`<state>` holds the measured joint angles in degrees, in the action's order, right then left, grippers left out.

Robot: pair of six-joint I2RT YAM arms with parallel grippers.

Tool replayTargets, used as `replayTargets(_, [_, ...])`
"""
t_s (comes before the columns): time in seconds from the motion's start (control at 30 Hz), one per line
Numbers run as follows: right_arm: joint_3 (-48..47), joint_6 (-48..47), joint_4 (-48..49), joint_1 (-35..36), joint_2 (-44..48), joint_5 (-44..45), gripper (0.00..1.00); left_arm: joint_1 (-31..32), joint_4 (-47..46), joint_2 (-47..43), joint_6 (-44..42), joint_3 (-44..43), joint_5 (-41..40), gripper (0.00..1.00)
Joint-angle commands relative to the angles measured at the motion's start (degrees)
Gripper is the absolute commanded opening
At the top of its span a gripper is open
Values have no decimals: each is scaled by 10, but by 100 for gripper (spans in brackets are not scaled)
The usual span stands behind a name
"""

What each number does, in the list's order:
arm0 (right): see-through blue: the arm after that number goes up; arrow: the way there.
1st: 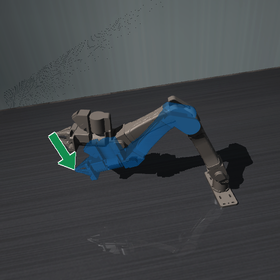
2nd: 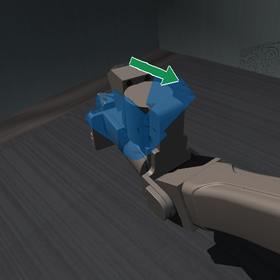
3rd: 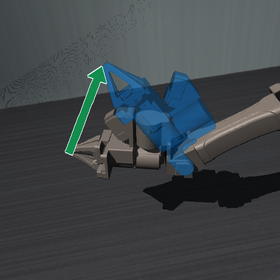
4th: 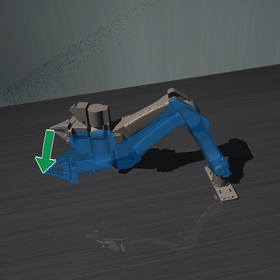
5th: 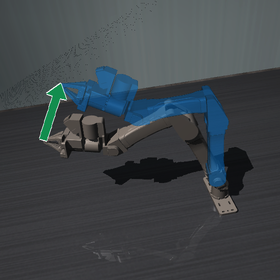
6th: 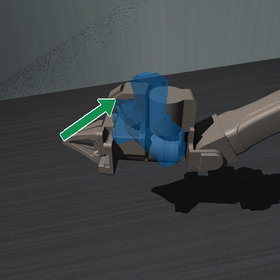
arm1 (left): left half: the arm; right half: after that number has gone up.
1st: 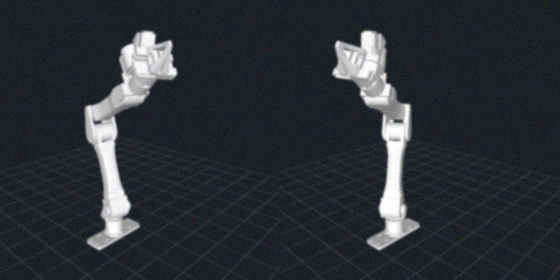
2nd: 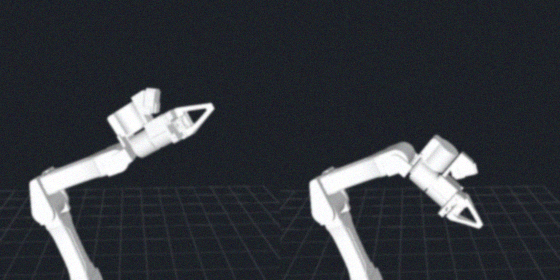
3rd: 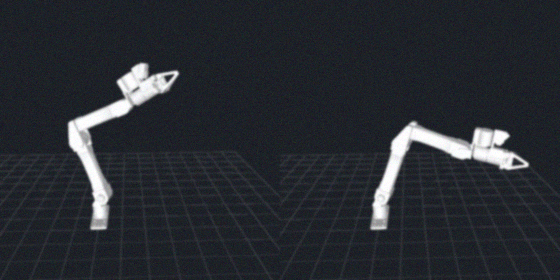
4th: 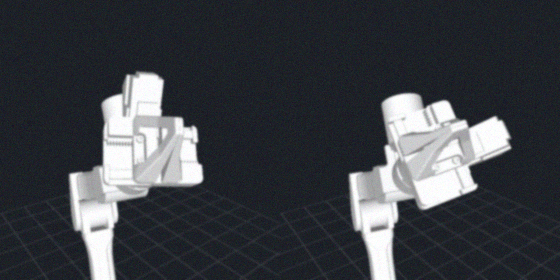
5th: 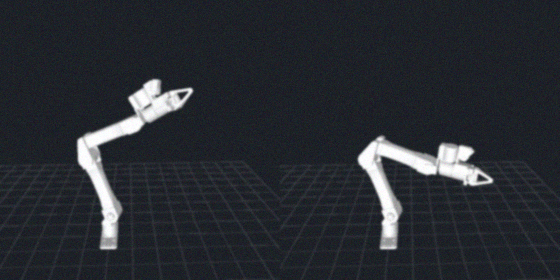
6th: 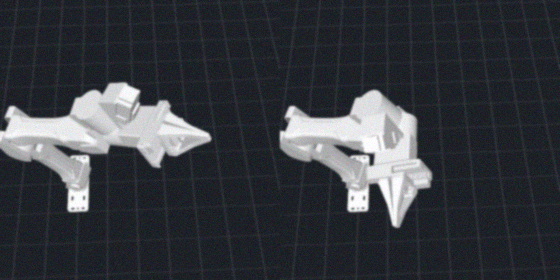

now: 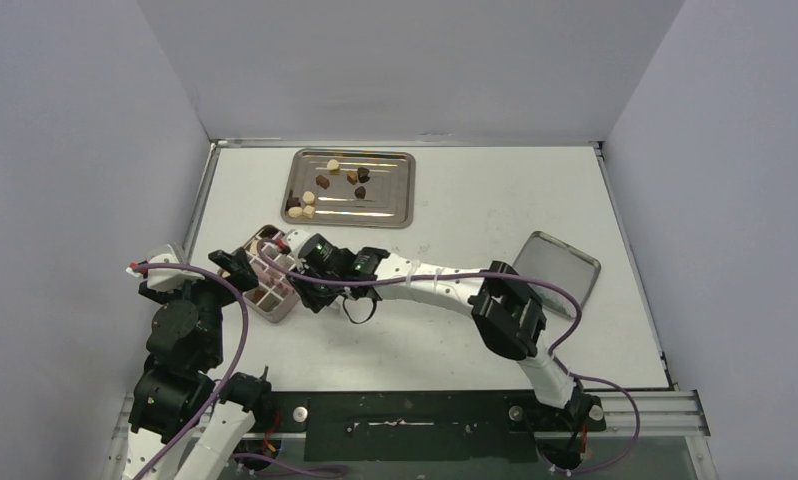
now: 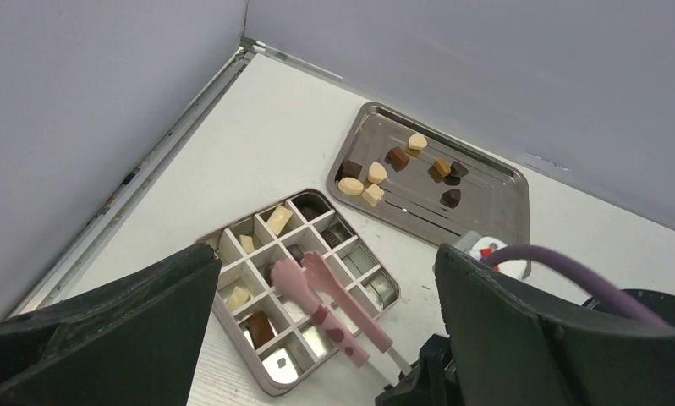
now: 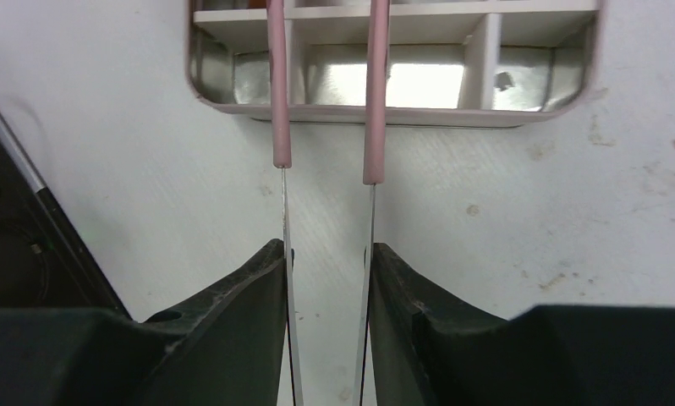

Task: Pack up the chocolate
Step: Place the fake chocolate in the packing box.

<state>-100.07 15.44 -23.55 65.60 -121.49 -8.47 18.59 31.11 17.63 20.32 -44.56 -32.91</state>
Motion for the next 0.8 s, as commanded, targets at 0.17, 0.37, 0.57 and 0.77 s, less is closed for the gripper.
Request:
replayTargets(0.17, [-6,-43,-4,-65,71,73,35,0,-10,-5,-3,-20,3,97])
replayTargets(0.37, [-34,-68,-24,-118,60,123,36,0,-8,-6,-3,-20,3,97])
replayTargets(0.57, [-92,-93,-68,-152,9,135,36,0,-11,-7,-4,-18,3,97])
replayTargets(0.77, [-164,-116,-93,-165,-47,95,39,0,-10,-7,-5,-18,3,97])
